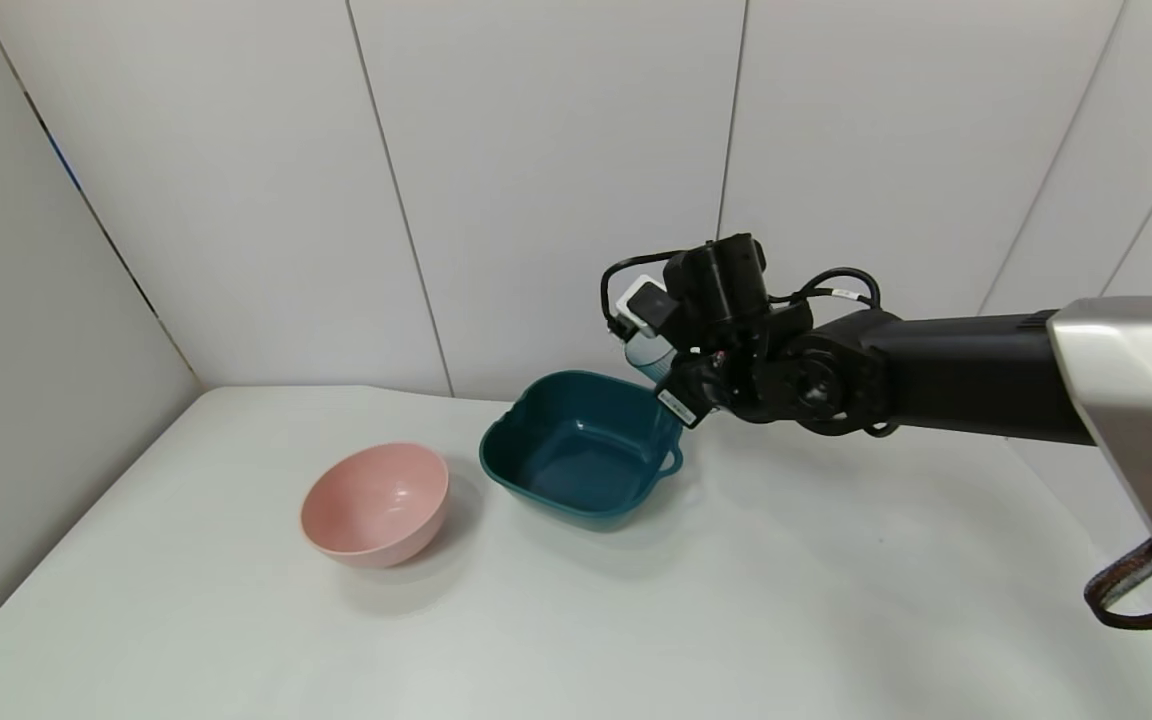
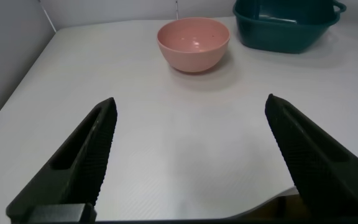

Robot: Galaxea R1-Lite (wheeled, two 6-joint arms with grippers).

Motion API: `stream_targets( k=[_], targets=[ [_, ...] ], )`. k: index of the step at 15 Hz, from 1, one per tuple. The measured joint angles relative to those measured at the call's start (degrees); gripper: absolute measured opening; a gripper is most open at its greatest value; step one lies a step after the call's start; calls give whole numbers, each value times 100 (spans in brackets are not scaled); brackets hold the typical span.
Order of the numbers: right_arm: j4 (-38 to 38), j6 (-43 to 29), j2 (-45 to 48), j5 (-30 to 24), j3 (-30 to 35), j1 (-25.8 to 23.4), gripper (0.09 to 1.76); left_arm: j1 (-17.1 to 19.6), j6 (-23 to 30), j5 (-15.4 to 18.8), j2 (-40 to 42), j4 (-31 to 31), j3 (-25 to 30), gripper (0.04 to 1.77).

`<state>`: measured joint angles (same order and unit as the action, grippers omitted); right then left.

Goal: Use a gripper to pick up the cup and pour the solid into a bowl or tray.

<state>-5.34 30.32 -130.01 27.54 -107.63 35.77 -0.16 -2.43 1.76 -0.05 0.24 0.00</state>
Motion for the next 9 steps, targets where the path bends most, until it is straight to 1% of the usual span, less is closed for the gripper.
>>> stream_targets(
  k=[4, 9],
  targets=[
    [-67, 592, -179, 803, -188, 183, 132, -2, 0, 0, 0, 2, 0, 172],
    [-402, 1000, -395, 1345, -424, 408, 132, 0, -2, 0, 0, 2, 0, 172]
  ],
)
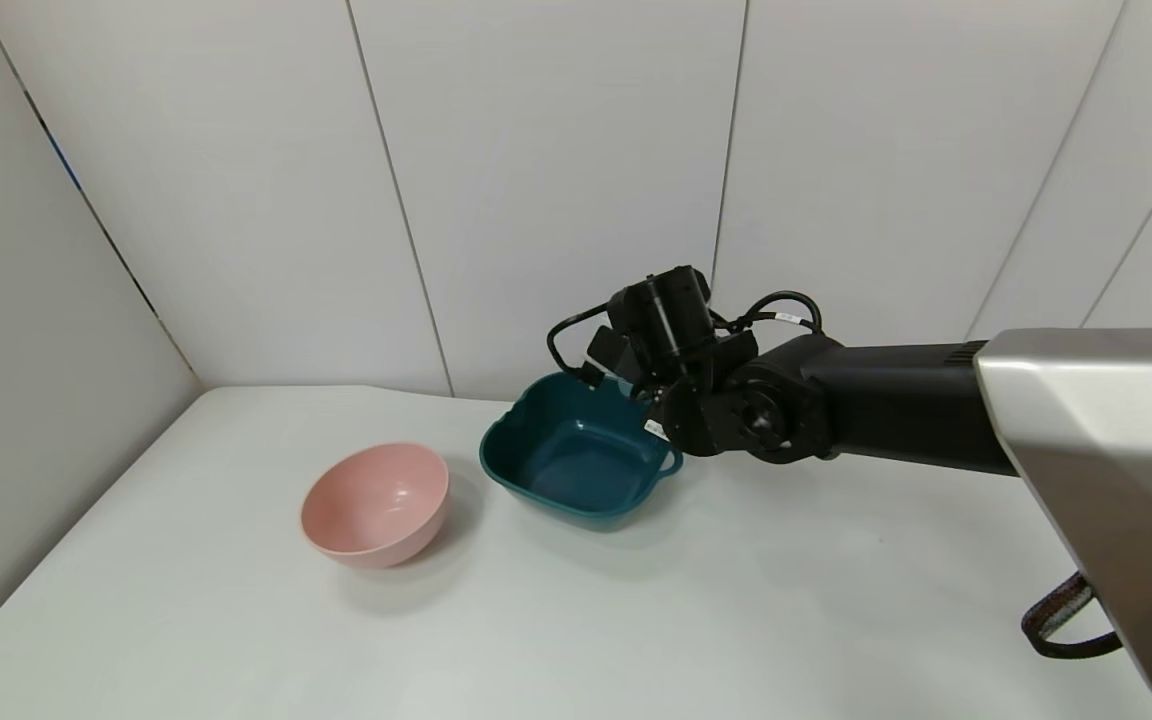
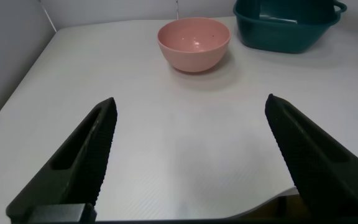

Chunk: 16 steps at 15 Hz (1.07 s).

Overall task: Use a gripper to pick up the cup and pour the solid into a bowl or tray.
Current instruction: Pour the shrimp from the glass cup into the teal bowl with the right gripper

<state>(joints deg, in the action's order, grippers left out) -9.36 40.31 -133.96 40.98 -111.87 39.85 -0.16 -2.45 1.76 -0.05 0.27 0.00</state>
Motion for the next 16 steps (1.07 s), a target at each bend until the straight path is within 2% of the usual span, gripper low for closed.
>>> stream_targets(
  k=[7, 12, 16],
  targets=[
    [-168, 624, -206, 827, -141, 173, 132, 0, 0, 0, 0, -2, 0, 172],
    [-168, 1109, -261, 914, -163, 193, 132, -2, 0, 0, 0, -2, 0, 172],
    [-94, 1610, -302, 1279, -190, 188, 132, 0, 0, 0, 0, 0, 0, 172]
  ],
)
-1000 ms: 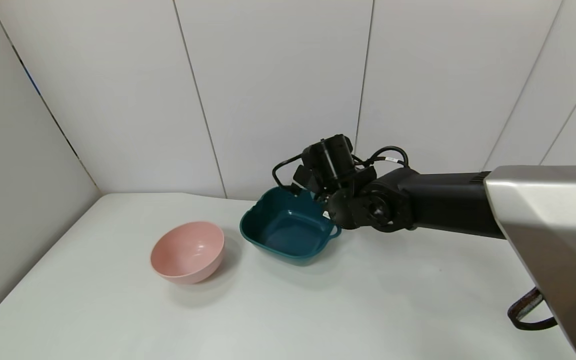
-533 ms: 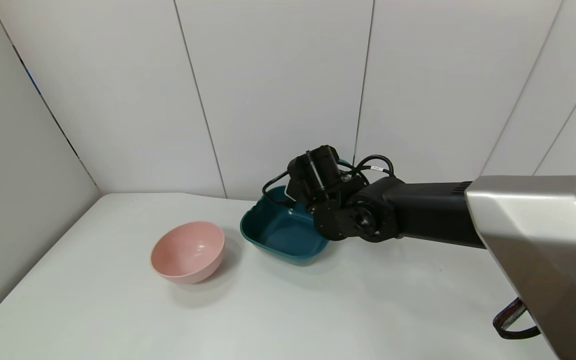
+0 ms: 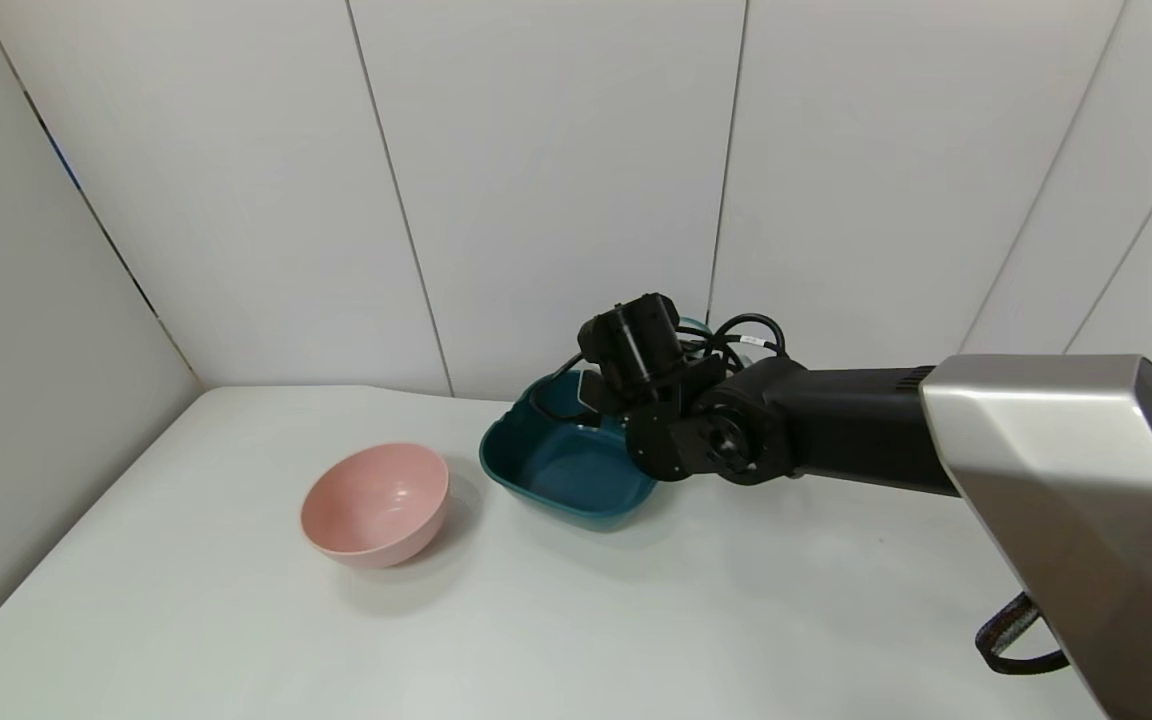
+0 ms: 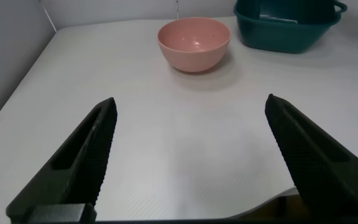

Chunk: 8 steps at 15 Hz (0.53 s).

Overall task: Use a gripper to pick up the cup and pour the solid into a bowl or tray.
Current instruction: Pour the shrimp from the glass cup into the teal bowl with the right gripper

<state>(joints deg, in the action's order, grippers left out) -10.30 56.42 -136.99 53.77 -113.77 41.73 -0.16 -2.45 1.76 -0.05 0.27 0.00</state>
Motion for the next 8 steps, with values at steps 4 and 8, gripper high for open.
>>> stream_targets(
  k=[4, 8],
  targets=[
    [363, 877, -17, 215, -4, -6, 132, -2, 2, 0, 0, 0, 0, 172],
    [691, 1384, -85, 227, 5, 0, 132, -2, 0, 0, 0, 0, 0, 172]
  ],
)
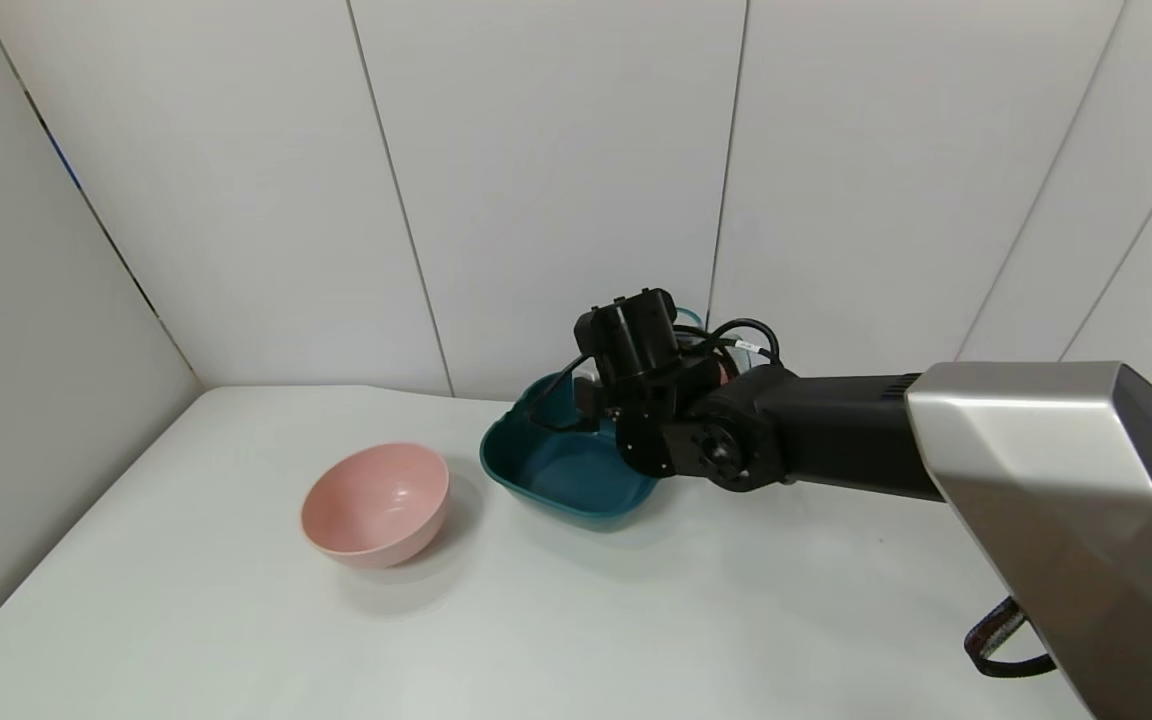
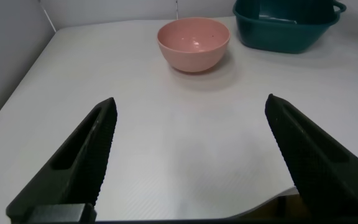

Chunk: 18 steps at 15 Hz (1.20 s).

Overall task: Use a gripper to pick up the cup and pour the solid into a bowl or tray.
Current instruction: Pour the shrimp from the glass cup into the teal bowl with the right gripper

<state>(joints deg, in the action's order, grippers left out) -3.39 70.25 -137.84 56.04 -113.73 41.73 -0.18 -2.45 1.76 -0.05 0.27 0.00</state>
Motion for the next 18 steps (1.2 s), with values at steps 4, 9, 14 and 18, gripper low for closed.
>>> stream_targets(
  k=[4, 9, 14, 18],
  targets=[
    [-7, 226, -56, 137, 5, -11, 132, 0, 0, -2, 0, -2, 0, 172],
    [-24, 502, -83, 162, 33, -9, 132, 0, 0, 0, 0, -2, 0, 172],
    [39, 872, -157, 330, 37, 57, 132, 0, 0, 0, 0, 0, 0, 172],
    [78, 1086, -229, 539, 33, 151, 132, 0, 2, 0, 0, -2, 0, 172]
  ],
)
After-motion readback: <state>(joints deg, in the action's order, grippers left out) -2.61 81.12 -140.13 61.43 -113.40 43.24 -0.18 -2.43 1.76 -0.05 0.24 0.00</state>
